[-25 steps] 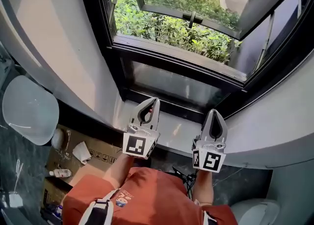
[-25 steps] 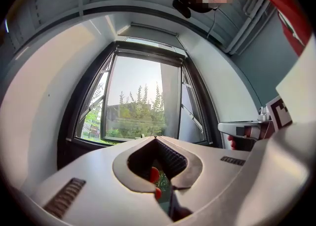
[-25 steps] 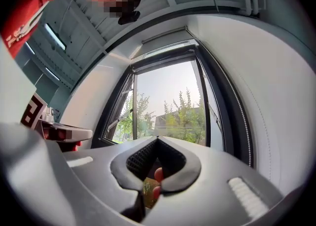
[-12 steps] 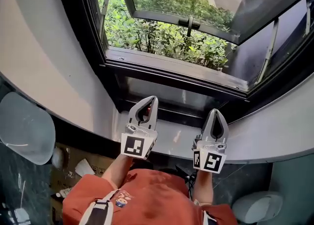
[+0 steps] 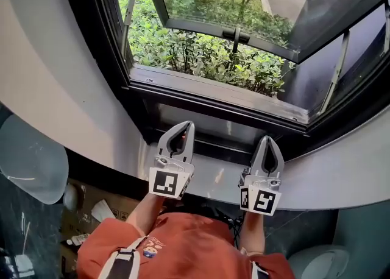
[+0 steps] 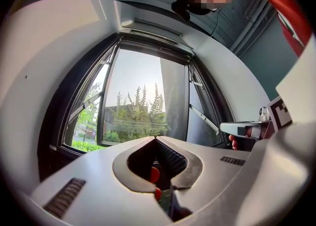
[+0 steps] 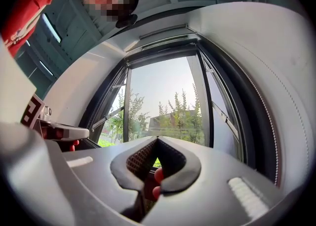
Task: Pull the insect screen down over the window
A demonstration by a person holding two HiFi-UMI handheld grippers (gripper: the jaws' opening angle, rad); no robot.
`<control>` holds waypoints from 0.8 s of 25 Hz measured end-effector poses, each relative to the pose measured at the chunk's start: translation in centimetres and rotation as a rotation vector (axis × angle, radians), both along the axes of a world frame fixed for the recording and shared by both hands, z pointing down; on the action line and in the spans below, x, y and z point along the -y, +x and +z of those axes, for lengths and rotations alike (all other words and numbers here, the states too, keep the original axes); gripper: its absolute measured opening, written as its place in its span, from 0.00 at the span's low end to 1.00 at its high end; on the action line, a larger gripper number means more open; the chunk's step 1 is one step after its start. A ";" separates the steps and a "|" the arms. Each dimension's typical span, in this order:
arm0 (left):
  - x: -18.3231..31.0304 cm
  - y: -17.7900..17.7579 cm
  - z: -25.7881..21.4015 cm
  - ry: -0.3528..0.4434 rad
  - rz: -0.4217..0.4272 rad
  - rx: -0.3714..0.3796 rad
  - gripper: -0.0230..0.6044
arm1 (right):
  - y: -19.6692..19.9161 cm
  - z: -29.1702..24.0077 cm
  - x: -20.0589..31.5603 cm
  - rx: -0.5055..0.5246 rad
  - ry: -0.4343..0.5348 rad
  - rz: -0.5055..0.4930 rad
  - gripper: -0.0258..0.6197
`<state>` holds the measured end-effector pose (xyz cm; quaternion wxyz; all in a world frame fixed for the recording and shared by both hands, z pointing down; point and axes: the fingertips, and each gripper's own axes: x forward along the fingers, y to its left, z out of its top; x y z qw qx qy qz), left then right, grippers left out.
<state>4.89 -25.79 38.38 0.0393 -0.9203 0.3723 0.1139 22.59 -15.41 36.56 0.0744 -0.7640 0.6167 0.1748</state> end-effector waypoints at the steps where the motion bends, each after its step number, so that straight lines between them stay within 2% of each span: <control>1: 0.1 0.1 0.0 0.003 -0.001 -0.001 0.04 | 0.1 -0.1 0.1 -0.002 0.002 -0.002 0.05; 13: 0.8 0.1 -2.3 0.055 -0.016 -0.020 0.04 | 0.8 -2.8 0.6 -0.051 0.061 -0.010 0.05; 20: 1.8 -0.3 -5.9 0.139 -0.037 -0.067 0.04 | 1.1 -6.7 1.2 -0.121 0.141 -0.012 0.05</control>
